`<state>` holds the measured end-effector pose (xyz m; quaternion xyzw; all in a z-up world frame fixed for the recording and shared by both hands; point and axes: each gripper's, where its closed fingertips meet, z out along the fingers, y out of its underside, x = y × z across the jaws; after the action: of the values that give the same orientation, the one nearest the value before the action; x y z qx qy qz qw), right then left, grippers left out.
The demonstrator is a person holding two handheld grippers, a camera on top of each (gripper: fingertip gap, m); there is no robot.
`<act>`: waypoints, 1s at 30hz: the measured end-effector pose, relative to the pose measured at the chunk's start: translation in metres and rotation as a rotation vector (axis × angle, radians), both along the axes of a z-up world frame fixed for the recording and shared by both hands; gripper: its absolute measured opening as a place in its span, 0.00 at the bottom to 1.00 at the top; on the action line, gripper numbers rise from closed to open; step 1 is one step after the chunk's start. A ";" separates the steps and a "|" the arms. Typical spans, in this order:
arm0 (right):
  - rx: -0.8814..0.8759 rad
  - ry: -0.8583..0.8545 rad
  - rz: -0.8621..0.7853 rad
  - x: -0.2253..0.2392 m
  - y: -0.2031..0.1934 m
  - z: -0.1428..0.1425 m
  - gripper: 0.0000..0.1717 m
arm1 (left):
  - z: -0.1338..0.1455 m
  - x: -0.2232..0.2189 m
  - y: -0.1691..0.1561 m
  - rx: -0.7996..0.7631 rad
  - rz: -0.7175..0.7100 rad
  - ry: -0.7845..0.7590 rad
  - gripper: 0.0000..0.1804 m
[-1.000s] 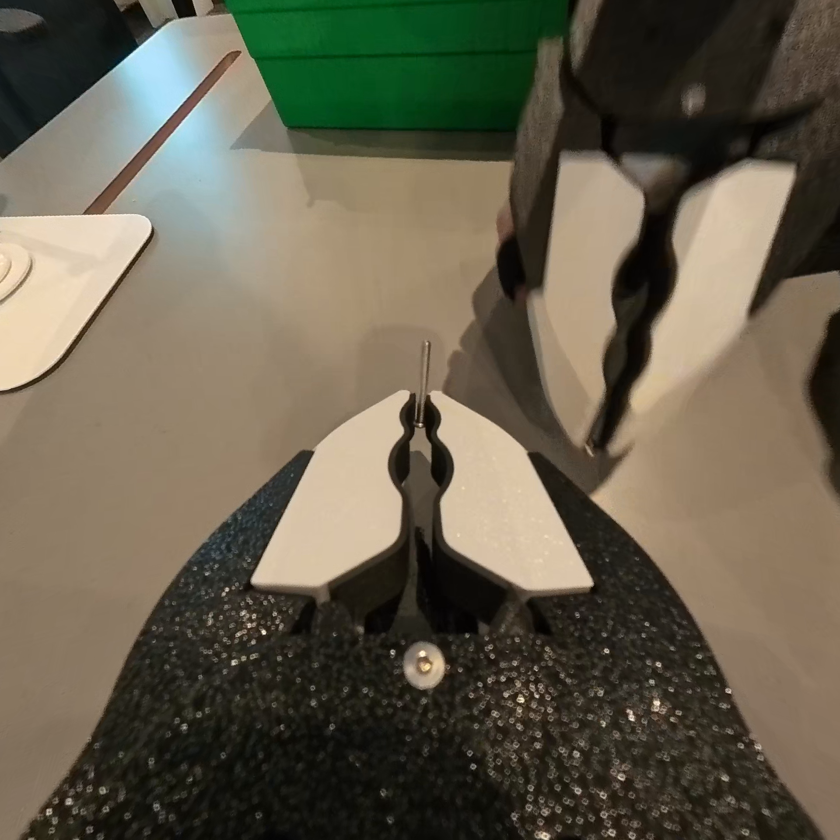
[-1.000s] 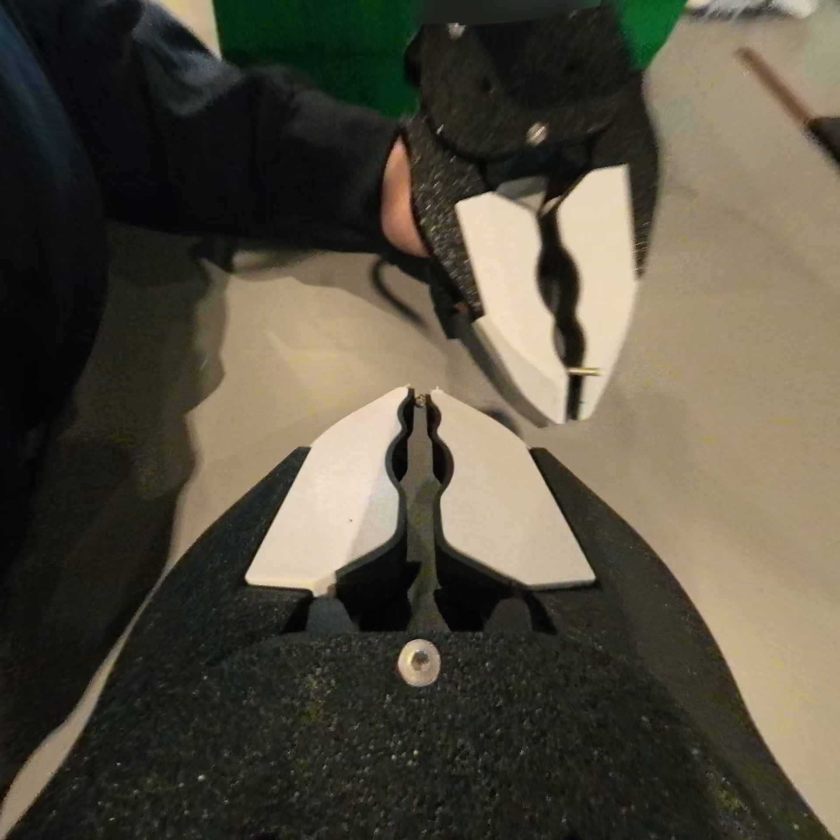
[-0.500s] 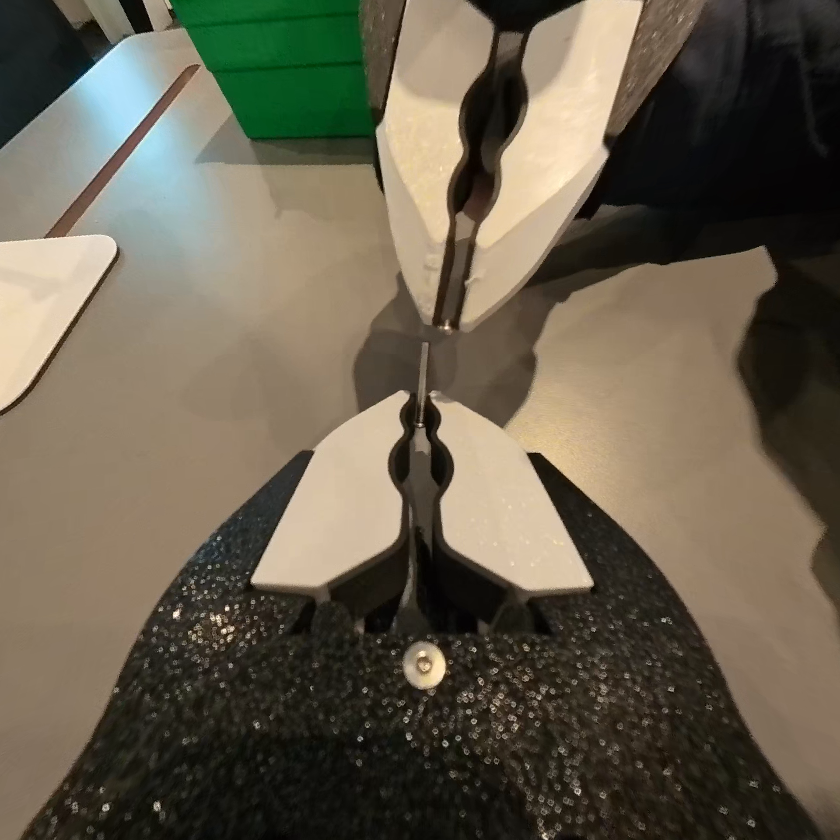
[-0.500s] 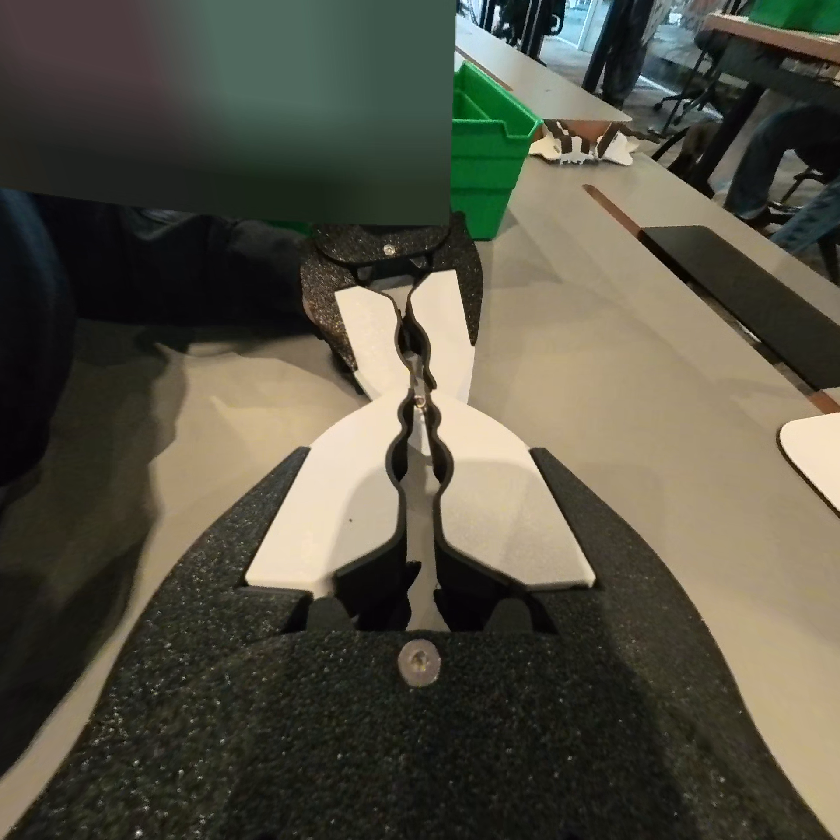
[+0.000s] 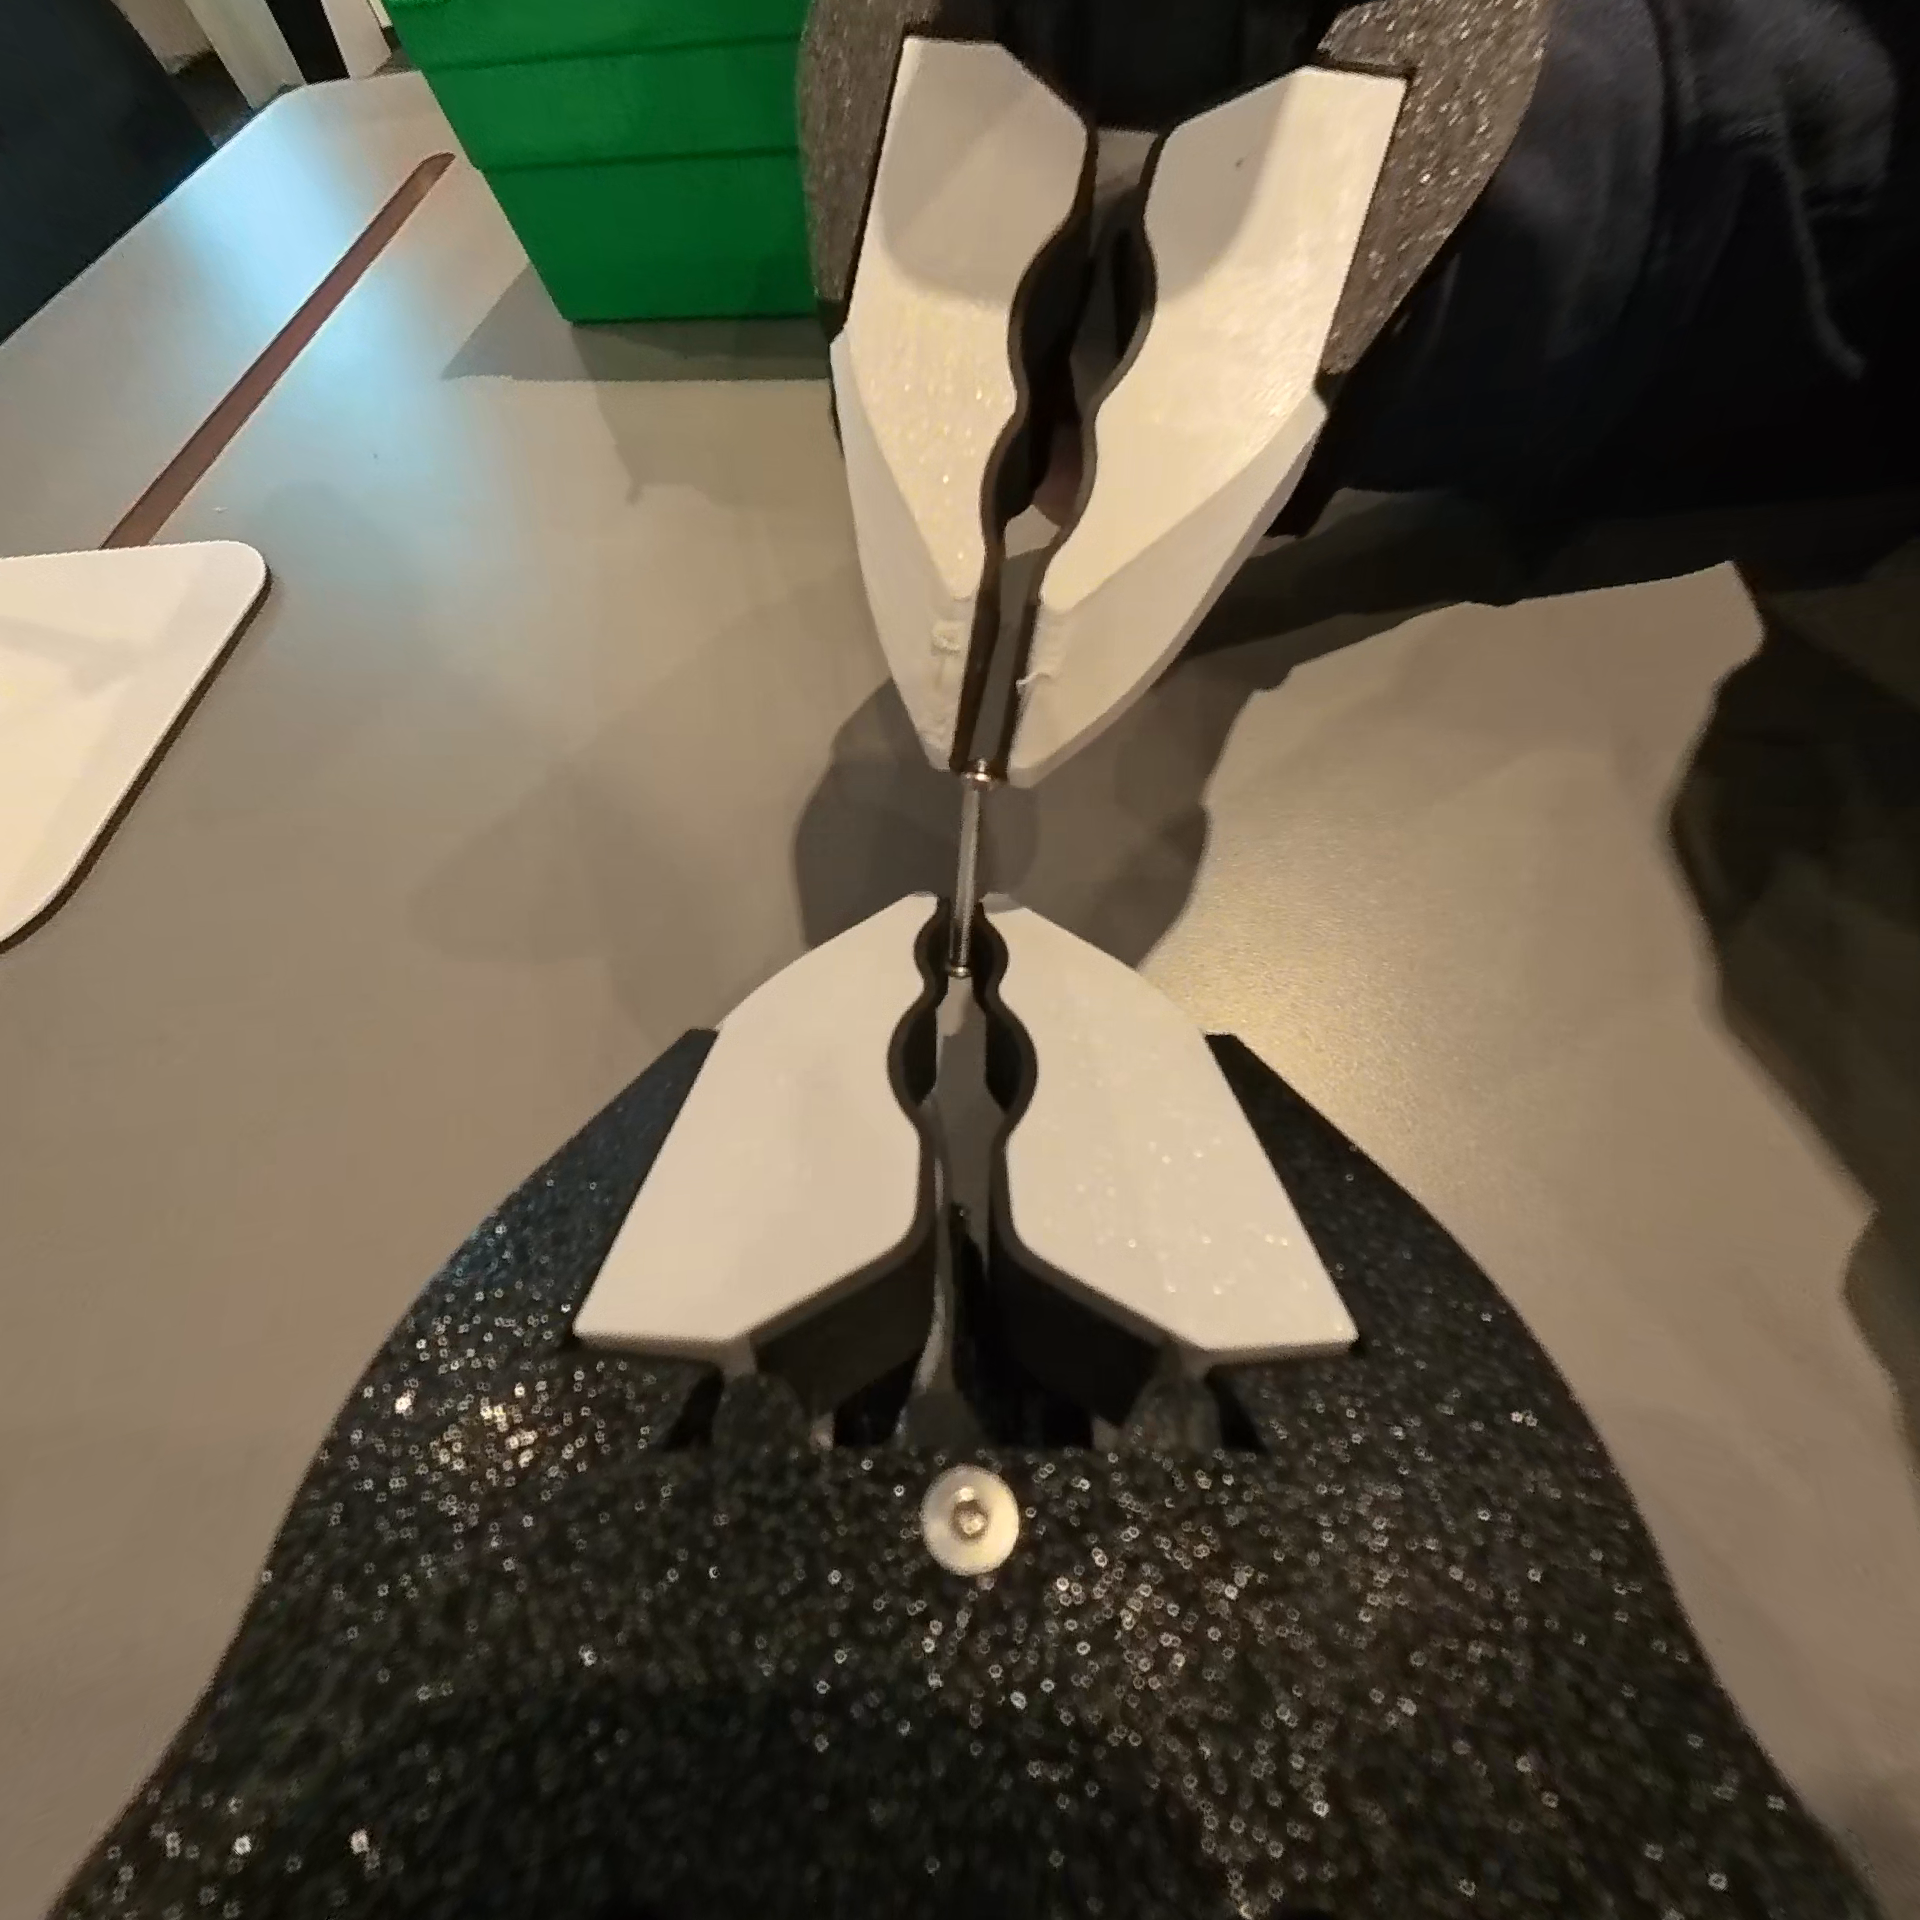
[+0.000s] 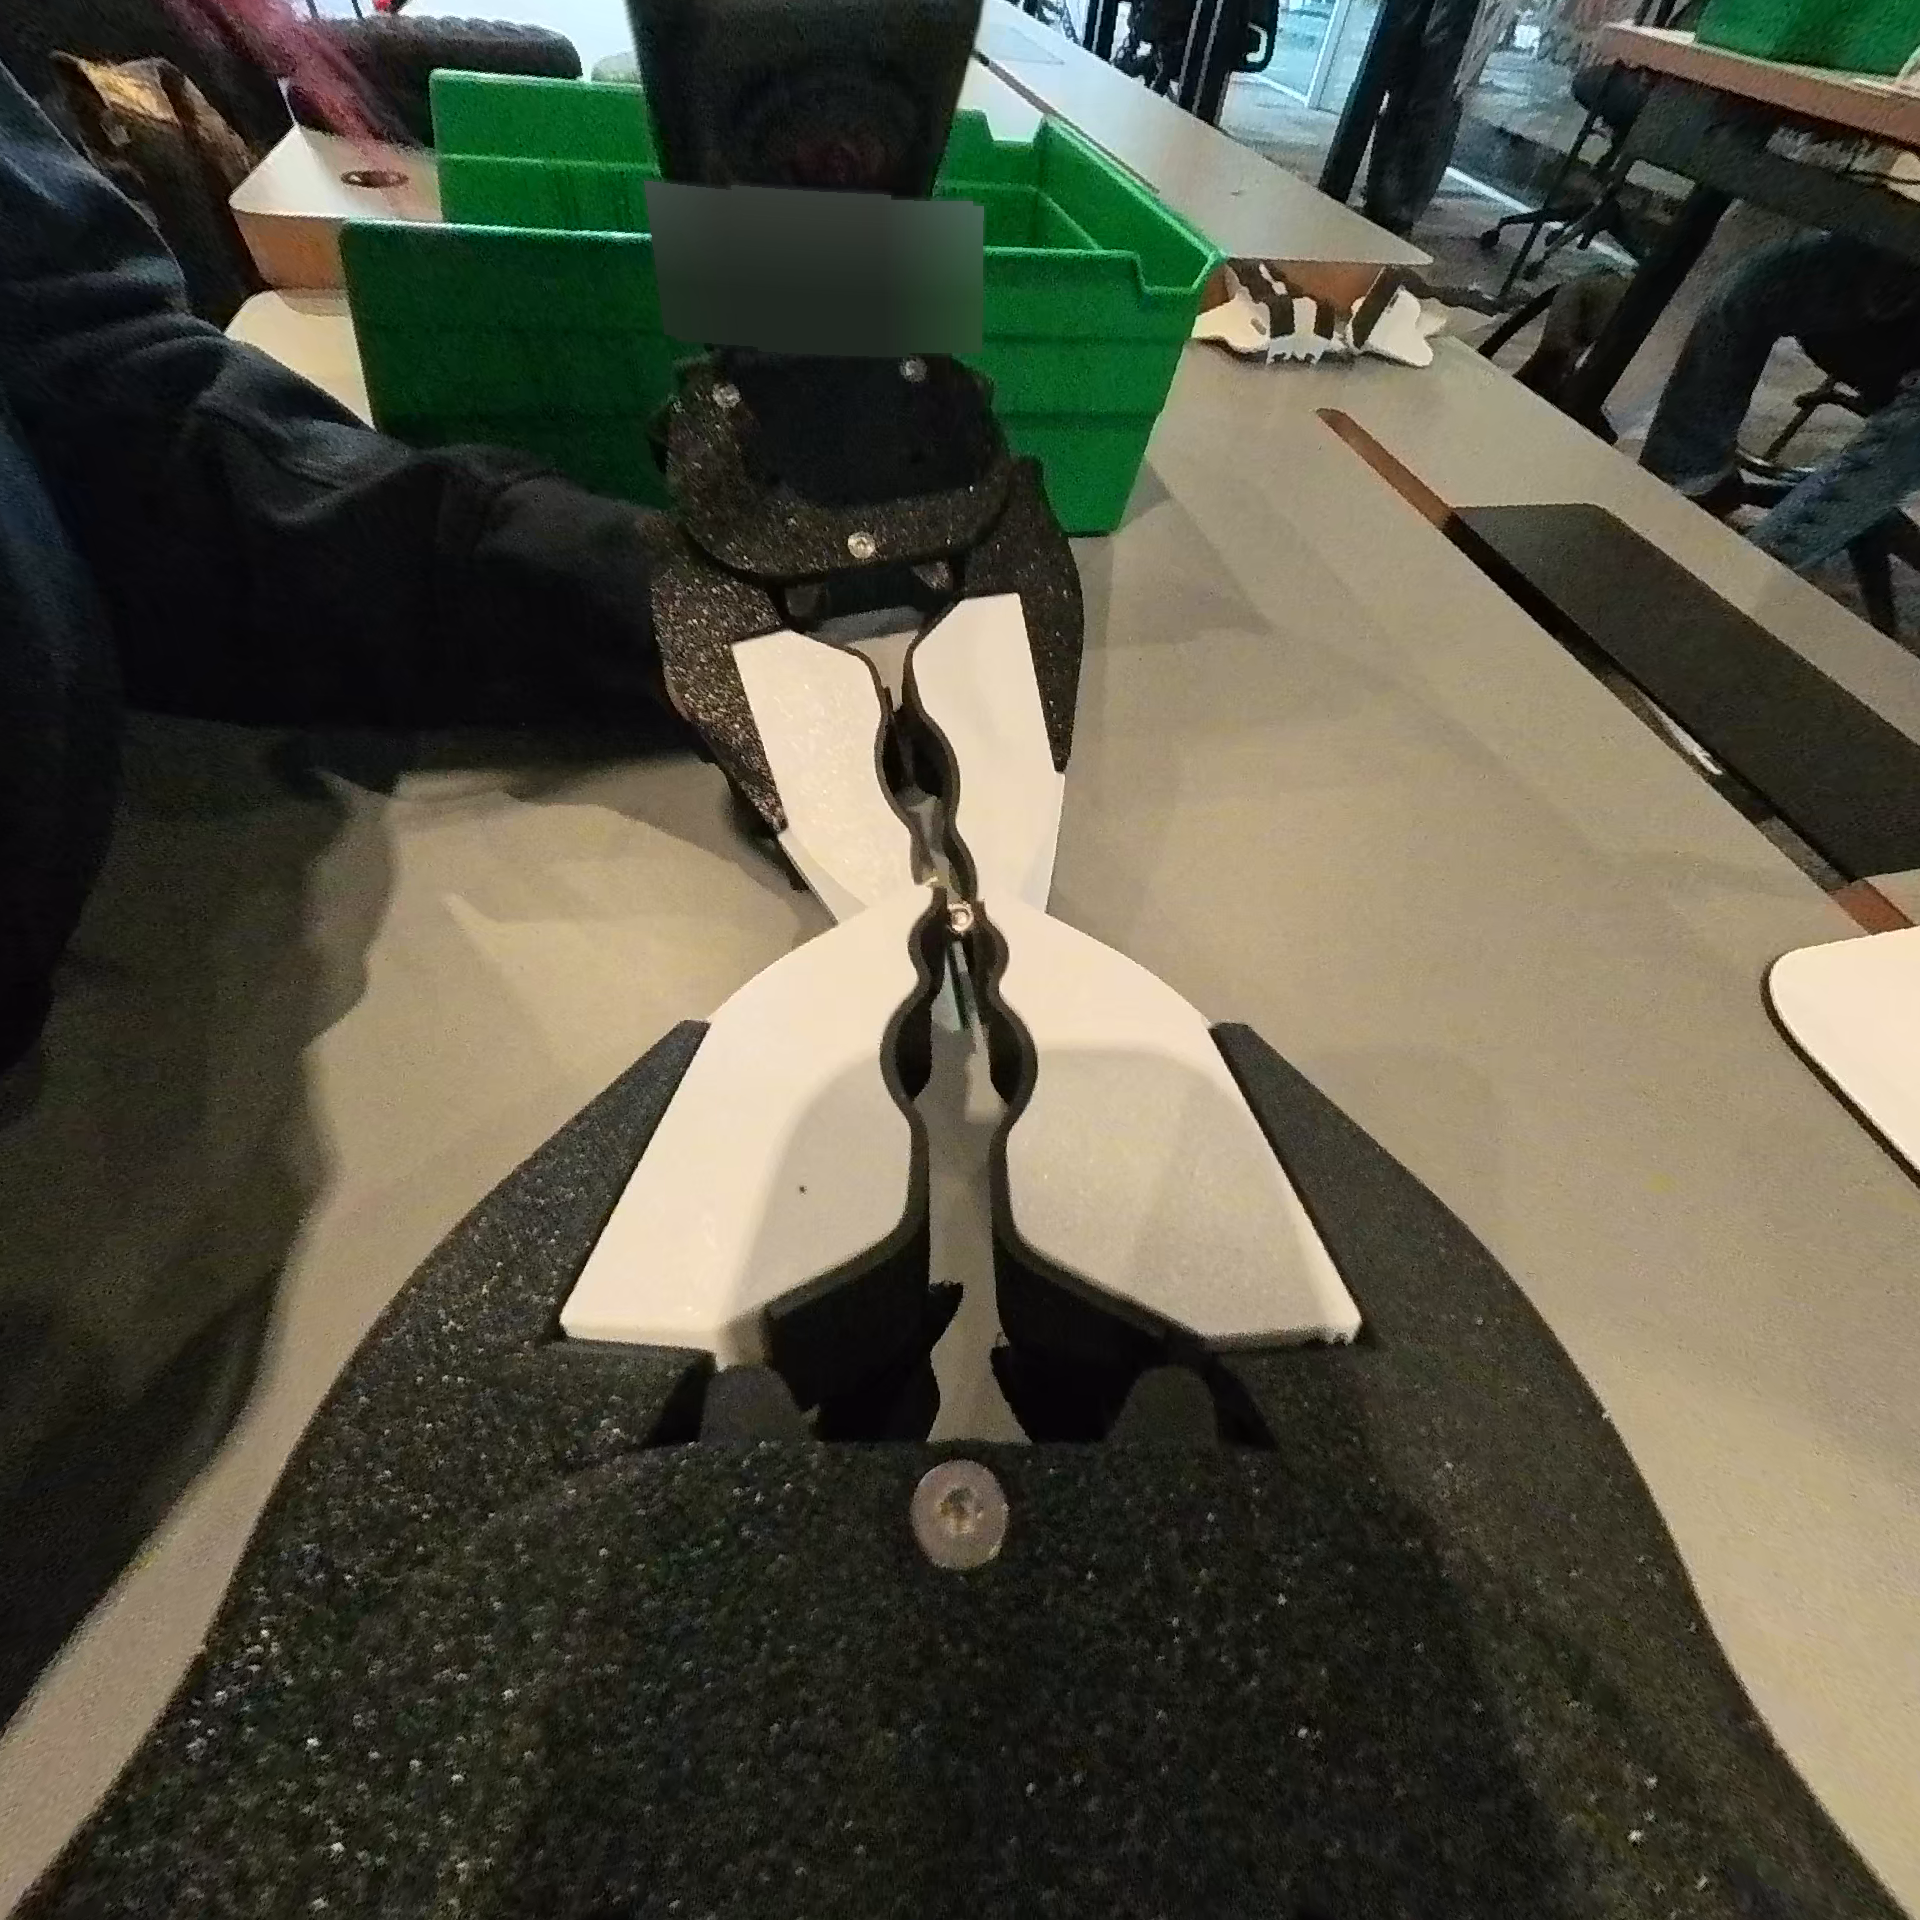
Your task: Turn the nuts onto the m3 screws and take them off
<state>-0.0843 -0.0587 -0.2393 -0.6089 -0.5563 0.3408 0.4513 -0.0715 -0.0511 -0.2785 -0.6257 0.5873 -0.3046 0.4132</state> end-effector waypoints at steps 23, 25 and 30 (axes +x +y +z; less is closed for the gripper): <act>-0.162 0.256 -0.545 0.005 0.009 0.007 0.02 | 0.006 0.001 0.004 -0.002 0.044 -0.040 0.01; -0.164 0.256 -0.570 0.004 0.009 0.007 0.02 | 0.006 0.001 0.004 -0.004 0.045 -0.043 0.01; -0.168 0.281 -0.587 0.006 0.007 0.007 0.05 | 0.005 0.001 0.003 -0.006 0.042 -0.038 0.01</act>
<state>-0.0787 -0.0517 -0.2325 -0.7252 -0.2598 0.3214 0.5507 -0.0700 -0.0476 -0.2731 -0.6332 0.5651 -0.3095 0.4289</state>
